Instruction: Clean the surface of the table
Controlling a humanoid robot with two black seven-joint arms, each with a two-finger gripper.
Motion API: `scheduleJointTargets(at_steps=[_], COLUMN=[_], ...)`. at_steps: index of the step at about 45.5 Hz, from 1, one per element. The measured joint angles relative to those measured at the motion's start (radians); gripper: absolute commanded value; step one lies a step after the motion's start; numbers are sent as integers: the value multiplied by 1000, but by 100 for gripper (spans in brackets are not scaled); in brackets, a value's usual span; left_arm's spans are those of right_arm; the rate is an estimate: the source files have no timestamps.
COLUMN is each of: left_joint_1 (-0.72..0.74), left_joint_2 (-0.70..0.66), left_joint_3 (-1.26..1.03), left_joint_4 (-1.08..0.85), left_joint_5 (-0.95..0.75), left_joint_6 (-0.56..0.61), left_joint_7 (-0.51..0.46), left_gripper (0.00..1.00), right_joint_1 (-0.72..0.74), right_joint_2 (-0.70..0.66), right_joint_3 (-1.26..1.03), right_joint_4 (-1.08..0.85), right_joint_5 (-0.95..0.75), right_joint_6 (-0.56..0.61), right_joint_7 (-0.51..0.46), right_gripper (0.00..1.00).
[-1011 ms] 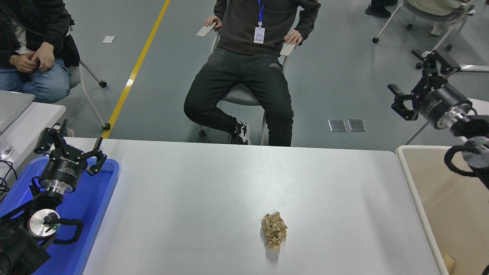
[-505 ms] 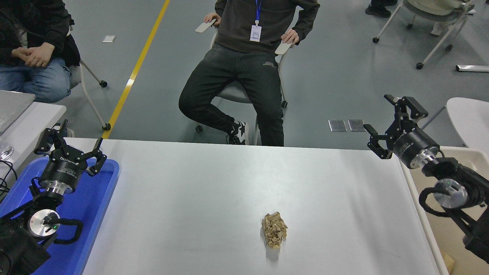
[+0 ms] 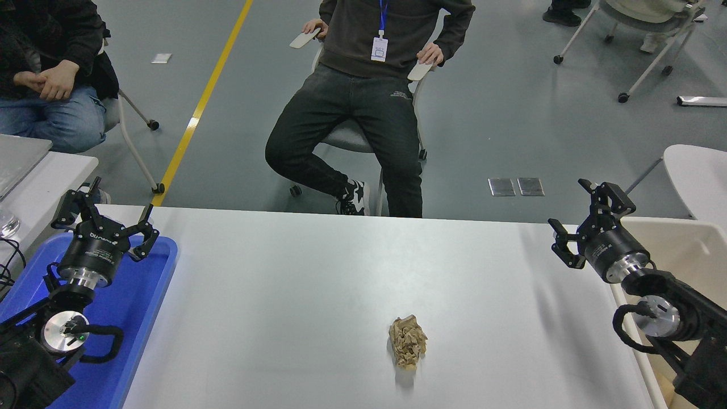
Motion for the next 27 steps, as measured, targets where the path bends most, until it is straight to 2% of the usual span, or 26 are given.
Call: scheduleJointTargets(at_steps=[9, 15, 27], left_joint_1=[0, 1, 1], left_joint_2=[0, 0, 0], left_joint_3=[0, 0, 0], left_joint_4=[0, 0, 0], left_joint_5=[0, 0, 0], left_joint_6=[0, 0, 0], left_joint_7=[0, 0, 0], left_gripper=[100, 100, 100], right_joint_1=[13, 47, 232], right_joint_2=[-91, -174, -296], right_joint_3=[-14, -69, -327], right_joint_4=[75, 145, 247], right_joint_5=[-9, -72, -456], right_joint_6=[33, 80, 155], right_joint_7=[1, 0, 1], right_gripper=[99, 99, 99])
